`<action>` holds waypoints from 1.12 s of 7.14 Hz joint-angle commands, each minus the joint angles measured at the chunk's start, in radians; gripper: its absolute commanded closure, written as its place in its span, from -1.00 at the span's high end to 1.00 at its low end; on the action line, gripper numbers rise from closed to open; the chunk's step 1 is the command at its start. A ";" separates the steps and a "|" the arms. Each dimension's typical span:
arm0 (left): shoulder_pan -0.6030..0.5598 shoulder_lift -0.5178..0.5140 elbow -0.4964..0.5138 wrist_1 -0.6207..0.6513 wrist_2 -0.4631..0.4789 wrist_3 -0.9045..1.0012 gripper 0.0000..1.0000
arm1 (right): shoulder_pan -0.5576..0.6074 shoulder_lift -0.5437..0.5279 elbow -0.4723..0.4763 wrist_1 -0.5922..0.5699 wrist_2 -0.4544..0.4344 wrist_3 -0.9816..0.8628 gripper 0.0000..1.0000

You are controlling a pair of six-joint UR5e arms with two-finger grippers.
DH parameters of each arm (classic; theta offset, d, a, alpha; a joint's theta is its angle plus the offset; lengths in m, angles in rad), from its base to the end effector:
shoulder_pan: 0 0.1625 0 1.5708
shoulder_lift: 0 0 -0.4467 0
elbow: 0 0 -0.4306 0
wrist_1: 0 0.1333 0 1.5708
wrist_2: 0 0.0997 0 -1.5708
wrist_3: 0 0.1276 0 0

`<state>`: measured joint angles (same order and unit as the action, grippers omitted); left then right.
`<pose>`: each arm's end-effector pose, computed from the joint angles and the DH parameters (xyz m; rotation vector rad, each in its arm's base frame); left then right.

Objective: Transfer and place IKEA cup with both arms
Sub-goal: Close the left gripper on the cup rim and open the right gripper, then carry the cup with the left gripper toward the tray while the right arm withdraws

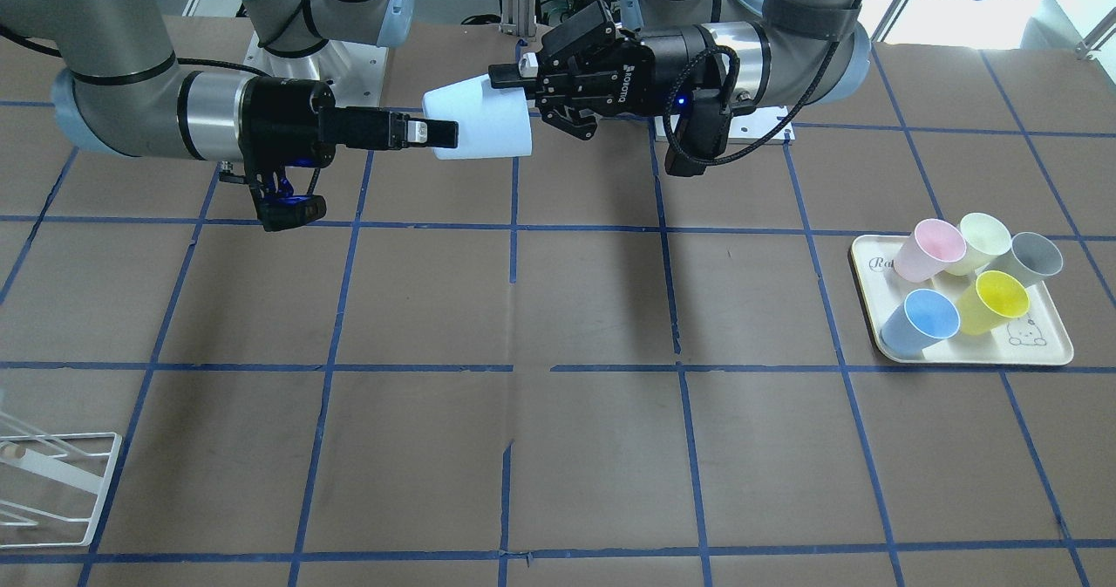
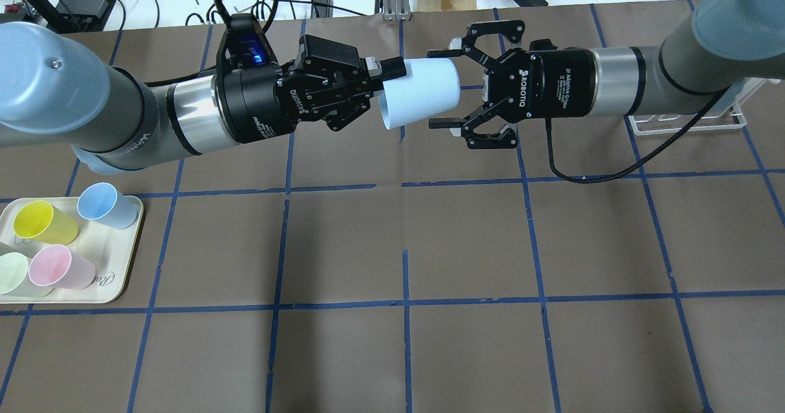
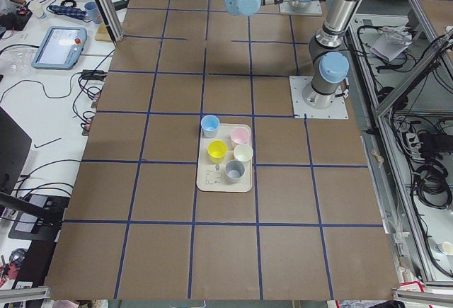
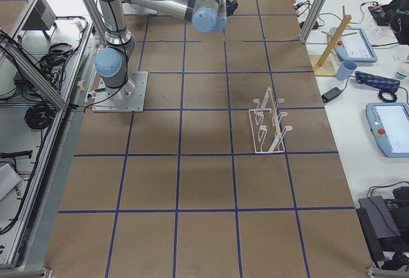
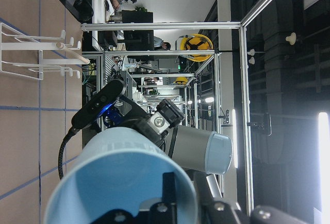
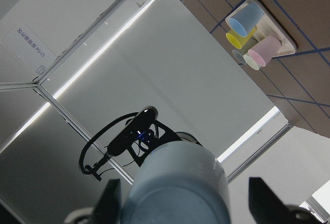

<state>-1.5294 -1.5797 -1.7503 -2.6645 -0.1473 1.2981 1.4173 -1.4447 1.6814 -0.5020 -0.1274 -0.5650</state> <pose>-0.2397 -0.4836 0.4383 0.1297 -1.5255 0.1560 0.1826 -0.5193 0.4042 0.6152 1.5115 0.5501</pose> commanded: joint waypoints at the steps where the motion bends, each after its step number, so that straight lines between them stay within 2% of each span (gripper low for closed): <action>1: 0.000 0.004 0.000 0.000 0.000 0.000 -1.00 | -0.007 -0.003 -0.014 -0.009 0.000 0.066 1.00; 3: 0.002 0.006 0.000 0.000 0.000 -0.002 -1.00 | -0.073 0.004 -0.080 -0.012 -0.017 0.159 1.00; 4: 0.003 0.006 0.000 0.000 0.000 -0.002 -1.00 | -0.119 0.006 -0.095 -0.013 -0.056 0.190 1.00; 5: 0.015 0.006 0.003 0.000 0.005 -0.005 -1.00 | -0.173 0.006 -0.095 -0.077 -0.110 0.192 1.00; 7: 0.046 0.009 0.046 -0.018 0.015 -0.040 -1.00 | -0.205 -0.002 -0.092 -0.240 -0.277 0.218 1.00; 8: 0.087 0.012 0.093 -0.015 0.102 -0.107 -1.00 | -0.205 -0.011 -0.097 -0.329 -0.384 0.264 1.00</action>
<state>-1.4824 -1.5708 -1.7053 -2.6771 -0.1146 1.2504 1.2182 -1.4464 1.5875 -0.7269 -0.3934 -0.3428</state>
